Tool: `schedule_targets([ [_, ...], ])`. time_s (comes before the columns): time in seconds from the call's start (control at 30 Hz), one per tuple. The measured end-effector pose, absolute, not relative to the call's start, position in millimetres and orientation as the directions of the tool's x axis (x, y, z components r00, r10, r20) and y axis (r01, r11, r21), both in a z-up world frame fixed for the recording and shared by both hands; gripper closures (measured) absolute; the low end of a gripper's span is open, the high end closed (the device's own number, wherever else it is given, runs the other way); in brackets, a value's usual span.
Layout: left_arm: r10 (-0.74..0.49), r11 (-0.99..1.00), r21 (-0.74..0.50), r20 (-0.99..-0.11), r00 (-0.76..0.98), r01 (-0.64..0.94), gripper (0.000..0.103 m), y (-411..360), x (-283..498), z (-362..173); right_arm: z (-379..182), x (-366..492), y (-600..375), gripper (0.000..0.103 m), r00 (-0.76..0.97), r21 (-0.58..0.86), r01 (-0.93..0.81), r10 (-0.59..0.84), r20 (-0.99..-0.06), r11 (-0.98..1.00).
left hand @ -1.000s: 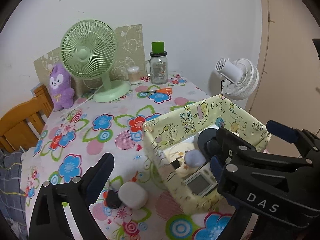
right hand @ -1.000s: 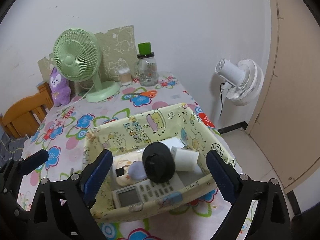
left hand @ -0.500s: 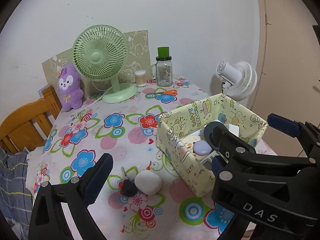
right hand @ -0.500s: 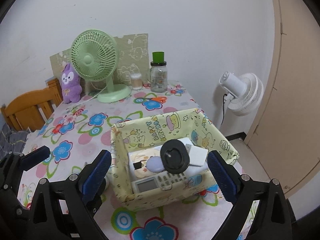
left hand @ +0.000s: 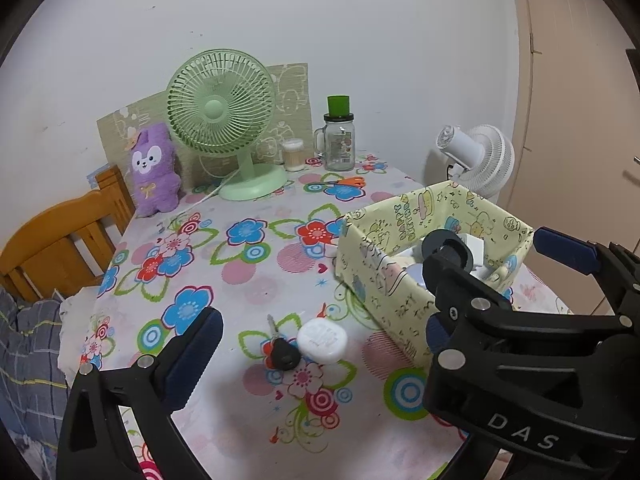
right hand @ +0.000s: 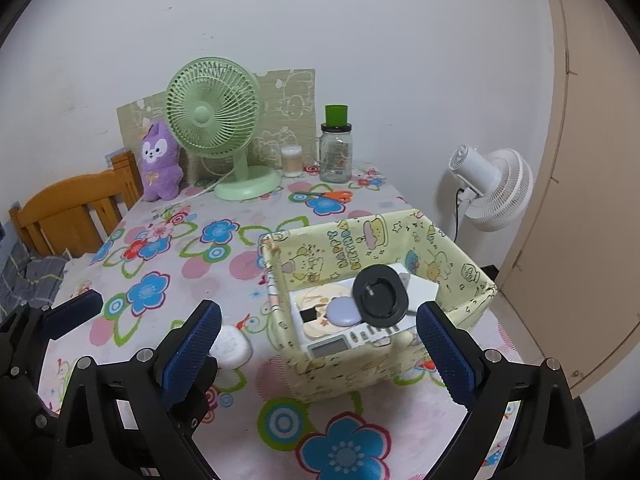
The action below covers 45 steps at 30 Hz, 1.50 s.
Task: Organize rigid objects
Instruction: 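Withdraw both open tools up out of the yellow box, then move the right tool to the white round case and grasp it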
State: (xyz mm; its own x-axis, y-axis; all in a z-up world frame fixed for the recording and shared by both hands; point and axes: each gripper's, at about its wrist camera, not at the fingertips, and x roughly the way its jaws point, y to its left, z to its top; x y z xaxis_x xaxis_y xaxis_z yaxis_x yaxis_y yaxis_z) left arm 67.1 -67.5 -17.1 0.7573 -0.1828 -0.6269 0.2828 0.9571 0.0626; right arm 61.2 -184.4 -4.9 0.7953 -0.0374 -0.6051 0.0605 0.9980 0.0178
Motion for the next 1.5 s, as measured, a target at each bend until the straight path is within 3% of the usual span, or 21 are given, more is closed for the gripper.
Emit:
schedule_targets([
  [0.7, -0.163, 0.971, 0.052, -0.579, 0.799, 0.235, 0.000, -23, 40, -38, -26, 49, -140, 0.000, 0.783, 0.025, -0.019, 0.031, -0.622, 0.999],
  [1.1, -0.103, 0.975, 0.093, -0.624, 0.775, 0.204, 0.000, -3, 45, -68, -48, 51, -112, 0.000, 0.771, -0.026, -0.068, 0.036, -0.636, 0.997],
  [1.5, -0.127, 0.980, 0.018, -0.704, 0.699, 0.197, 0.004, 17, 67, -95, -69, 66, -94, 0.000, 0.741, -0.032, -0.069, 0.030, -0.671, 0.997],
])
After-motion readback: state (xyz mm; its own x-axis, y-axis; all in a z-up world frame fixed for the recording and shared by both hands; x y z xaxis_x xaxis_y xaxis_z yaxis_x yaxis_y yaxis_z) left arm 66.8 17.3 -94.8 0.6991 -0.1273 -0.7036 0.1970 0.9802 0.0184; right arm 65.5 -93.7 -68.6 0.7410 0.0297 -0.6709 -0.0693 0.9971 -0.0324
